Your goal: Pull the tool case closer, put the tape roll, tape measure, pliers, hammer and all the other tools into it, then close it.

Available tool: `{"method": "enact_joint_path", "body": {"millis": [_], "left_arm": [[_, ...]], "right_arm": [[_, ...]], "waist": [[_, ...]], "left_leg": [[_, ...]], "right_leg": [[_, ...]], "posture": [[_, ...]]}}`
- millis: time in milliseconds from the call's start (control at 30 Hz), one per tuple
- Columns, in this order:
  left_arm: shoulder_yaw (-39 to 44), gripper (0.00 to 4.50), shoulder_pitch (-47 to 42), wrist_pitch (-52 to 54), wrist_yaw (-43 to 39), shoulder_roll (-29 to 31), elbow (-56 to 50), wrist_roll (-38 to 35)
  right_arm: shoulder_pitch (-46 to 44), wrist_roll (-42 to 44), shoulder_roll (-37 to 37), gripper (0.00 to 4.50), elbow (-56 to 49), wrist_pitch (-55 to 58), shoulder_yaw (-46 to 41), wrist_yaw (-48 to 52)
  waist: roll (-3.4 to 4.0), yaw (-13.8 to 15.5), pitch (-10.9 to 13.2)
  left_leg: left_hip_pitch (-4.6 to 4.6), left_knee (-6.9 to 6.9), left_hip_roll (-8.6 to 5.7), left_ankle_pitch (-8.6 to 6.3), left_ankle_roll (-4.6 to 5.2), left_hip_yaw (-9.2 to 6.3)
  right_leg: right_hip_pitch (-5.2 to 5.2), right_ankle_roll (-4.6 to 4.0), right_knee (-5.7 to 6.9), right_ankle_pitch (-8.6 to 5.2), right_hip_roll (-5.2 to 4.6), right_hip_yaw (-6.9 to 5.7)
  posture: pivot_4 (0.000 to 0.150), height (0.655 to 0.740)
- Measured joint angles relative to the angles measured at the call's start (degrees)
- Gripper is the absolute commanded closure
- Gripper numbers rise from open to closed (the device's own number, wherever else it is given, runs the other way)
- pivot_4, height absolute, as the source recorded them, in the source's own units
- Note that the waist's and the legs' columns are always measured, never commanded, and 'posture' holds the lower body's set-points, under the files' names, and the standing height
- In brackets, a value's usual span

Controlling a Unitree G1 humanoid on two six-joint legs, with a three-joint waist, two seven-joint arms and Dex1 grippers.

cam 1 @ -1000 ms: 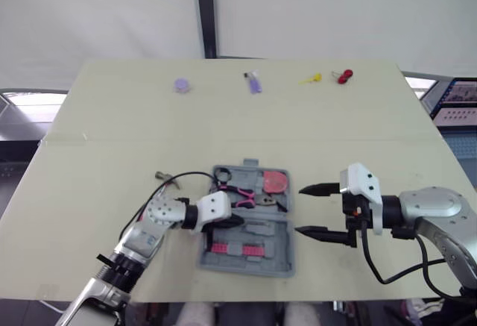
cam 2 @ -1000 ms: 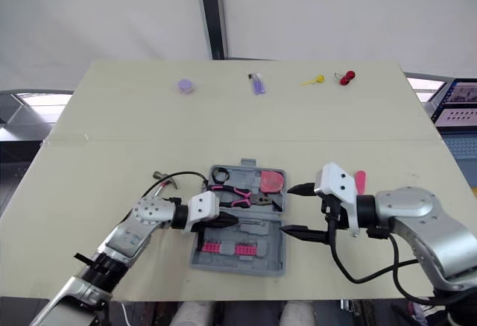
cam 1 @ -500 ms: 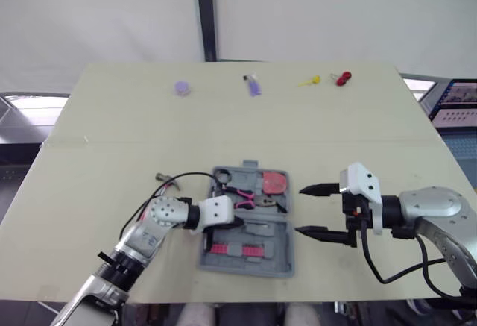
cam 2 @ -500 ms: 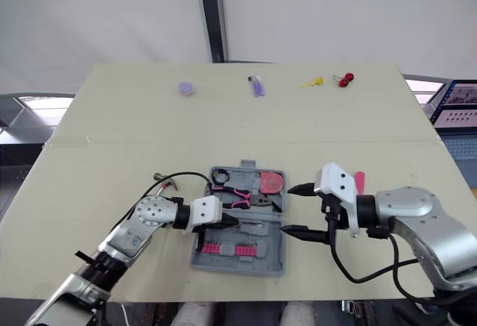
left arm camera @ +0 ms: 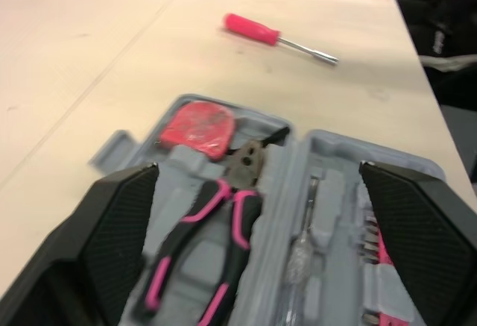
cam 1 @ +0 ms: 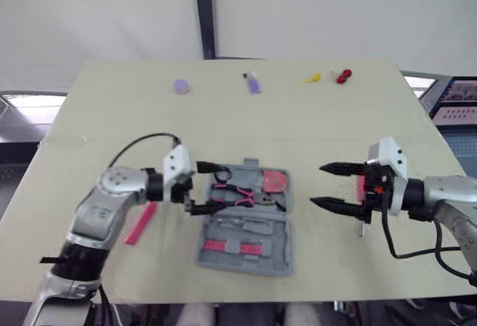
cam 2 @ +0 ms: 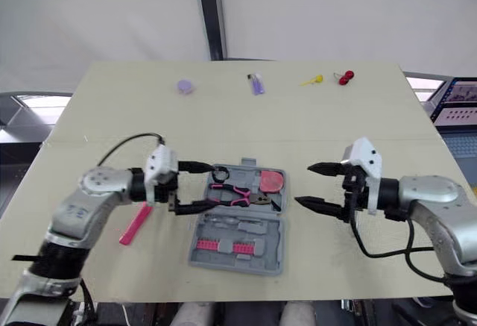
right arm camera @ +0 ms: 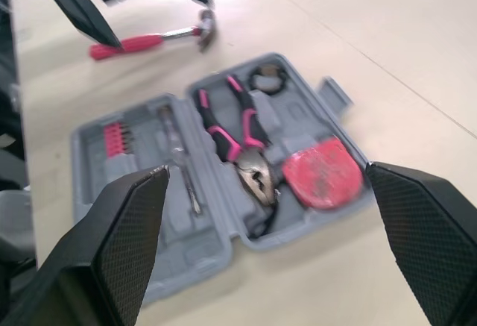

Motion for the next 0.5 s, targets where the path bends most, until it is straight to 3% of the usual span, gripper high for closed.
{"method": "enact_joint_path", "body": {"millis": [233, 500], "left_arm": [[17.58, 0.01, 10.39, 0.98, 4.59, 6.01, 5.12, -1.78], [32.33, 0.01, 24.18, -8.41, 10.04, 8.40, 17.86, 1.83]], "right_arm": [[5.05, -5.35, -0.10, 0.00, 15.84, -7.38, -7.98, -1.65], [8.49, -9.38, 1.38, 0.00, 28.49, -15.30, -14.42, -5.91]], "waist": [[0.05, -1.13, 0.03], [0.06, -1.56, 0.03]], "left_leg": [[0.09, -0.26, 0.01, 0.00, 0.00, 0.07], [0.22, -0.61, 0.01, 0.01, -0.01, 0.24]], "right_leg": [[-0.05, 0.00, -0.03, 0.00, 0.00, 0.01], [-0.08, 0.00, -0.18, 0.00, -0.01, 0.04]], "posture": [[0.150, 0.7400], [0.150, 0.7400]]}}
